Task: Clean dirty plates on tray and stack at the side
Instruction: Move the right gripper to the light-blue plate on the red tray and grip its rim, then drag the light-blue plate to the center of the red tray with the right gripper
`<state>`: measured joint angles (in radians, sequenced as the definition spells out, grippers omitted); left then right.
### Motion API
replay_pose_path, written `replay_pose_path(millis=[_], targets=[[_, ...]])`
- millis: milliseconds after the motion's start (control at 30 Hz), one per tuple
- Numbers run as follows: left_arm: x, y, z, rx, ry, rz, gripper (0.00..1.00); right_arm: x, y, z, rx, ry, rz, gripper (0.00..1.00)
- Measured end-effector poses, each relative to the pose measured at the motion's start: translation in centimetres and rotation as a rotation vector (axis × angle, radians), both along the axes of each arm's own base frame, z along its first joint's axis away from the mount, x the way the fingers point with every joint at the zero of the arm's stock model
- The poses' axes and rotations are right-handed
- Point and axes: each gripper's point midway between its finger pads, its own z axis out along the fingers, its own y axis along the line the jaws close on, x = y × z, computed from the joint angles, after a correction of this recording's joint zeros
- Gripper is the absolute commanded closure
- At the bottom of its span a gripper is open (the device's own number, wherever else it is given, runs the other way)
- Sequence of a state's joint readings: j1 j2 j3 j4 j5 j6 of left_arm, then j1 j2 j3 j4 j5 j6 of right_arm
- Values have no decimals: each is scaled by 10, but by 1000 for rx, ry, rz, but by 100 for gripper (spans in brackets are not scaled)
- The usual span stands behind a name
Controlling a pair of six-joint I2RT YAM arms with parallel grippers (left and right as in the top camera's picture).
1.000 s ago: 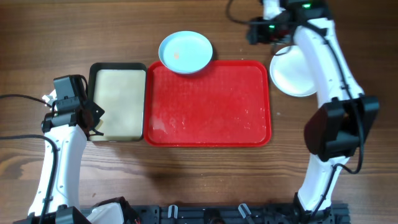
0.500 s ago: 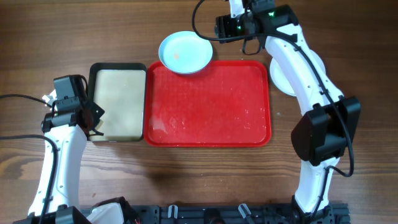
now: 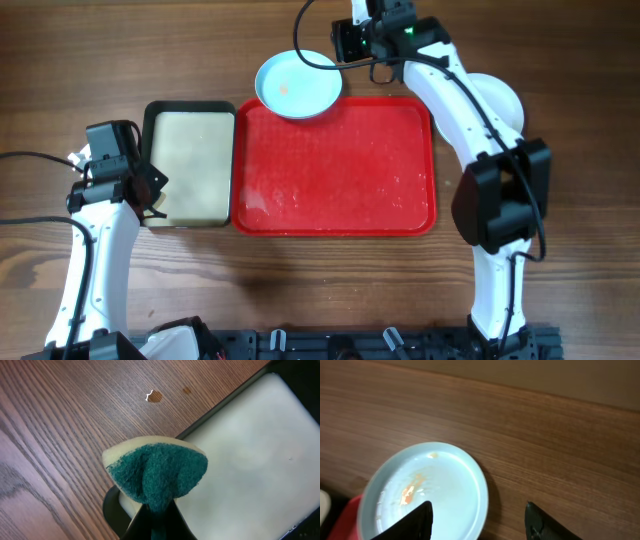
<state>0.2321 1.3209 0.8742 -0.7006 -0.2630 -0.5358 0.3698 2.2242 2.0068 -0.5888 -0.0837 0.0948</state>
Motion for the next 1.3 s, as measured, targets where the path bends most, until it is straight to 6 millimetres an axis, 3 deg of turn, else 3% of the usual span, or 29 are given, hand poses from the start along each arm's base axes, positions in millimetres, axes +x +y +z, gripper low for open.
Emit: replay_pose_path(millis=[200,433,633,667,733,967,1200,1300], targets=[[1,0,1,1,-6,0,96,9,2,-63,-40,63,0,46],[2,0,1,2,-8,0,96,7,2,-105,-60,125,4,48],[2,0,1,2,-8,0,96,0,5,-133,-55,182,28,76],[2,0,1,2,-8,0,96,-2,7,-137,-50,193,35,88],[2,0,1,2,-8,0,96,-5,8,-138,-40,208,41,96],[2,0,1,2,-9,0,96,-24,1,-129,-55,283,46,96],[3,0,1,0,-12,-1,96,-88,-24,-63,-123,434,56,96],[3,-1,1,-4,-12,-3,96,-117,-35,-55,-156,526,54,95]])
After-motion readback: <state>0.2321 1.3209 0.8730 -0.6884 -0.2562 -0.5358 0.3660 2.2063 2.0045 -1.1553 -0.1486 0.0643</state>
